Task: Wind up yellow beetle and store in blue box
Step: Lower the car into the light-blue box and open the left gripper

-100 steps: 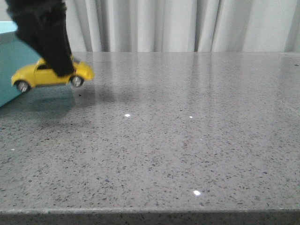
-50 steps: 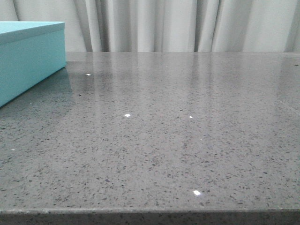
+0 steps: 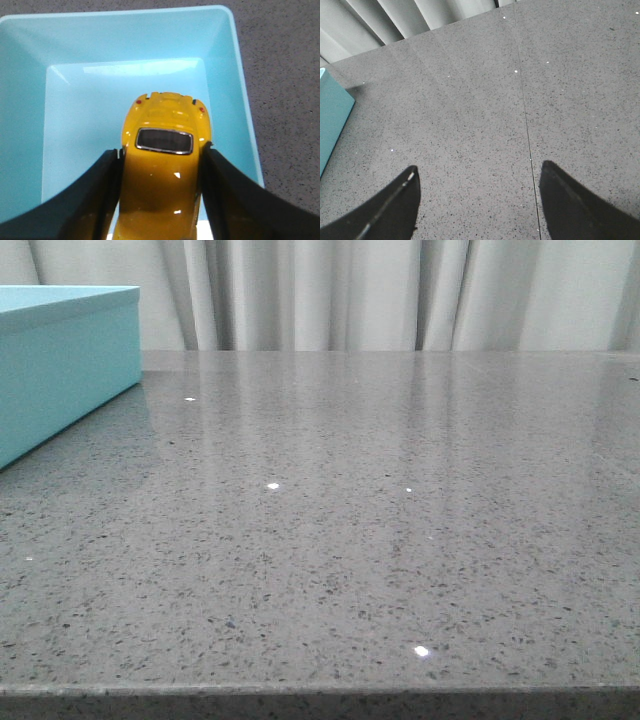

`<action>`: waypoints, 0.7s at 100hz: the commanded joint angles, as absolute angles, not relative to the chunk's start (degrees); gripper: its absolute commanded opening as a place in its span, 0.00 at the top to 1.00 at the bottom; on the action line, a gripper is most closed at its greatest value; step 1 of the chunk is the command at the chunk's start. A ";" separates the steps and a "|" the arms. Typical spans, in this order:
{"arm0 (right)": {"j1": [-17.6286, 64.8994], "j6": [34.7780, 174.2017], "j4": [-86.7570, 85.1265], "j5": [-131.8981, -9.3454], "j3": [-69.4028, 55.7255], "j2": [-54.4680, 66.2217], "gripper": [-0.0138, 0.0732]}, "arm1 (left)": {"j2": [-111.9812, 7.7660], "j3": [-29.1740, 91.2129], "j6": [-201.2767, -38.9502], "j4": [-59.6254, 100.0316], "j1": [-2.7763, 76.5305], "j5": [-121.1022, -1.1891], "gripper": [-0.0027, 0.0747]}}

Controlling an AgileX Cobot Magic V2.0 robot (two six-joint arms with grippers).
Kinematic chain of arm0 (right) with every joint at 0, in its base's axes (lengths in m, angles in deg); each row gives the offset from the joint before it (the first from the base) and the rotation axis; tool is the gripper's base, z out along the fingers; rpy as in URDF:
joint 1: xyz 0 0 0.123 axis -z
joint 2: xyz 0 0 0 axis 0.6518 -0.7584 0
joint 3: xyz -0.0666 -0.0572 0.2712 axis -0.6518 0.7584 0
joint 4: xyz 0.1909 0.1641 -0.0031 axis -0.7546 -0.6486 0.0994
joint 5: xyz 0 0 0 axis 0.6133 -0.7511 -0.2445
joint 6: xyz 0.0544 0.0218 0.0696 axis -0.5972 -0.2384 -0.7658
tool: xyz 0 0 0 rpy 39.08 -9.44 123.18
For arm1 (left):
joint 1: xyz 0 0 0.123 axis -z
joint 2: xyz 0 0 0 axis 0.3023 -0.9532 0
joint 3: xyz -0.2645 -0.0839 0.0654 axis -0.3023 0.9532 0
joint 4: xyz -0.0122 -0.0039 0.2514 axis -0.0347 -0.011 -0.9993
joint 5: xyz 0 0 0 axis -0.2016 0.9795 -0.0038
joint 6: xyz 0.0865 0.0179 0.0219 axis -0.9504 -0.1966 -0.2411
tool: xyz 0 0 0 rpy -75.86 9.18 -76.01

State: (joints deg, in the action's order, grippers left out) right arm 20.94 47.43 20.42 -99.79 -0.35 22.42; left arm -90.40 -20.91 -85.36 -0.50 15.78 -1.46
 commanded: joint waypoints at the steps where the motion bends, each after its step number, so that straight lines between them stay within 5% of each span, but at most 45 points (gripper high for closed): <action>1: 21.02 48.28 21.13 -95.11 -1.79 22.81 0.26 | -89.46 -22.31 -84.44 -0.34 15.54 -2.01 0.68; 70: 21.02 48.28 21.13 -92.47 -1.79 22.81 0.26 | -95.08 -7.39 -83.01 -1.71 15.66 -10.23 0.68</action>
